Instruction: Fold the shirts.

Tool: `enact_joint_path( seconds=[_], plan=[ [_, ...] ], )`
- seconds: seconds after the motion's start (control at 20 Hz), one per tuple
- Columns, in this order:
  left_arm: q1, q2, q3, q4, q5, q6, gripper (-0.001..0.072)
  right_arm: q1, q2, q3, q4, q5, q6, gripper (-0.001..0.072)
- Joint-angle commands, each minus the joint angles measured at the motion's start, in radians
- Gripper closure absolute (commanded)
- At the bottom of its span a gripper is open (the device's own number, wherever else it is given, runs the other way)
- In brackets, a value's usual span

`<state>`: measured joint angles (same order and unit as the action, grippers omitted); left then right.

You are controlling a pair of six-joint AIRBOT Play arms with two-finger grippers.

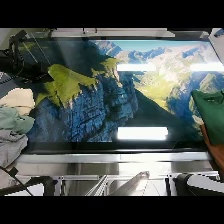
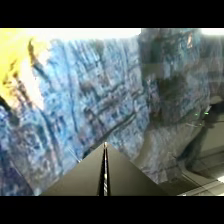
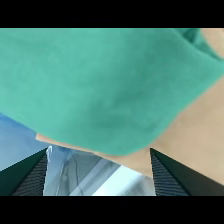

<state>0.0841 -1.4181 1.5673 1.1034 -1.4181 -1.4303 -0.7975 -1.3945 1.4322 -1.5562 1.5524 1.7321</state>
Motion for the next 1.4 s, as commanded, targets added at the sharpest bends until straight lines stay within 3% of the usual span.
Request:
enact_joint_path(
  seconds=[0.0,0.1,0.15,0.2,0.25,0.4,0.45,0.5,0.65,0.7,0.9,1.1,1.25,1.35],
  plan=[
    [0.0,0.0,0.0,0.001,0.006,0.0,0.0693,0.01,0.024,0.097,0.011,0.102,0.034,0.0007],
    [-0.001,0.0,0.0,0.001,0.011,0.0,0.0693,0.081,0.088,0.079,0.099,0.122,0.037,0.0012],
    [-0.001,0.0,0.0,0.001,0.008,0.0,0.0693,0.141,0.131,0.032,0.037,0.122,0.023,0.0062],
    [0.0,0.001,0.0,0.001,-0.007,0.0,0.0693,0.192,0.184,-0.049,-0.144,0.126,0.039,0.0132],
    [0.0,0.005,0.0,0.002,-0.031,0.0,0.0693,0.196,0.236,-0.137,-0.28,0.131,0.09,0.0124],
    [-0.001,0.029,0.0,0.0,-0.01,-0.003,0.0694,0.028,0.388,-0.376,-0.158,0.104,0.093,0.0152],
    [-0.012,0.039,0.0,0.0,0.005,-0.009,0.0694,-0.018,0.444,-0.451,-0.085,0.081,0.074,0.048],
    [-0.019,0.047,0.0,0.002,0.011,-0.01,0.0694,-0.029,0.504,-0.512,0.014,0.044,0.042,0.0687],
    [-0.069,0.054,0.0,0.004,0.006,-0.01,0.0694,0.117,0.691,-0.657,0.32,-0.038,-0.003,0.0686],
    [-0.087,0.053,0.0,0.005,0.006,-0.01,0.0694,0.212,0.732,-0.683,0.356,-0.051,0.005,0.0686],
    [-0.15,0.055,0.0,0.116,-0.049,-0.027,0.0694,0.707,0.809,-0.713,0.352,-0.151,0.084,0.0686],
    [-0.172,0.112,-0.109,0.19,-0.005,-0.056,0.0695,1.178,0.725,-0.714,0.275,-0.404,0.222,0.0686],
    [-0.162,0.179,-0.232,0.237,0.008,-0.071,0.0695,1.373,0.575,-0.713,0.232,-0.478,0.21,0.0685],
    [-0.154,0.22,-0.29,0.237,0.029,-0.071,0.0694,1.415,0.501,-0.711,0.232,-0.513,0.129,0.0685]
  ],
)
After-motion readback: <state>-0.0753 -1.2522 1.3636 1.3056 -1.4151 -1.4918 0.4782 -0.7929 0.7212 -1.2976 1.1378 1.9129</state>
